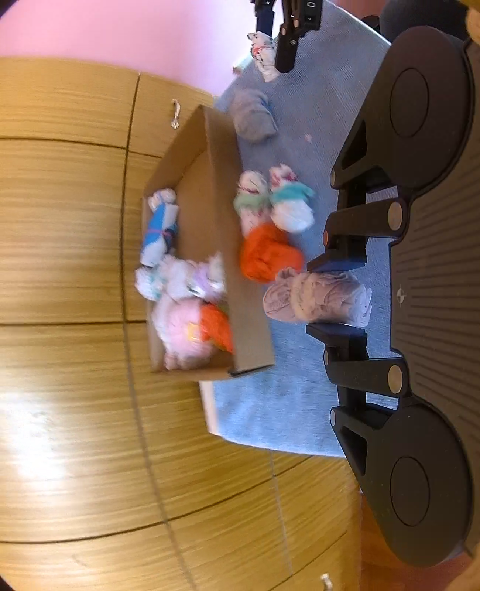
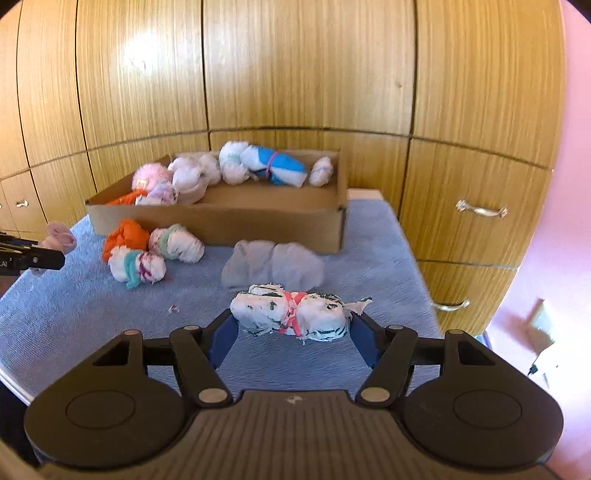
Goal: Organize objects
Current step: 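Grasp the pale pink sock roll with the left gripper while the right grasps the white patterned bundle, then carry the pink sock roll and white patterned bundle into the box and release, then move both grippers back over the remaining bundles on the towel, then grasp the white teal-banded bundle with the left gripper while the right grasps the grey sock roll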
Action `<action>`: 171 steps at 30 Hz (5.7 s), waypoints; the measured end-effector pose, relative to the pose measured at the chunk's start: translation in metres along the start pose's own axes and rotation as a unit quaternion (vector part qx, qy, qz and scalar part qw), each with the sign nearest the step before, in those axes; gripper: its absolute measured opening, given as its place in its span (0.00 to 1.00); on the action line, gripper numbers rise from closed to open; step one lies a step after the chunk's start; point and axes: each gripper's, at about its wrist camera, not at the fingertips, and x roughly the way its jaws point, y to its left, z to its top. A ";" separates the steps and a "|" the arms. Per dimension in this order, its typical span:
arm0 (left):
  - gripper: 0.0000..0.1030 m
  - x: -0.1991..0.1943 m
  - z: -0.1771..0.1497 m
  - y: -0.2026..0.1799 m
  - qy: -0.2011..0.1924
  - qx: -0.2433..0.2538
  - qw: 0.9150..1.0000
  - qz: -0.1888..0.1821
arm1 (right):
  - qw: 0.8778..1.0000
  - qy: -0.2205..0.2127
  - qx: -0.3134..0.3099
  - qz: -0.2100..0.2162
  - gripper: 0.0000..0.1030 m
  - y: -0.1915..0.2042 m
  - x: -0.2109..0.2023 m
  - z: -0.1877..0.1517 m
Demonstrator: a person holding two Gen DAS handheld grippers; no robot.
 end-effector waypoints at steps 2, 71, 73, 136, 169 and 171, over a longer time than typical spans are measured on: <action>0.33 -0.007 0.012 -0.006 -0.005 0.006 1.000 -0.009 | 1.000 -0.008 -0.004 -0.005 0.61 -0.010 -0.007 0.008; 0.46 0.226 0.160 -0.084 0.112 0.055 0.991 -0.042 | 0.953 0.135 -0.233 0.137 0.68 0.001 0.222 0.149; 0.54 0.223 0.159 -0.084 0.111 0.054 0.992 -0.036 | 0.954 0.137 -0.231 0.129 0.69 -0.002 0.220 0.149; 0.99 0.025 0.081 -0.051 0.074 -0.093 0.992 -0.045 | 0.991 0.095 -0.080 0.057 0.88 0.025 0.042 0.121; 0.99 0.056 0.003 -0.082 0.068 -0.077 0.995 0.002 | 0.996 0.088 0.025 0.008 0.96 0.015 0.051 0.052; 0.99 0.056 0.001 -0.081 0.058 -0.083 0.995 0.004 | 0.996 0.079 0.035 0.004 0.96 0.016 0.053 0.049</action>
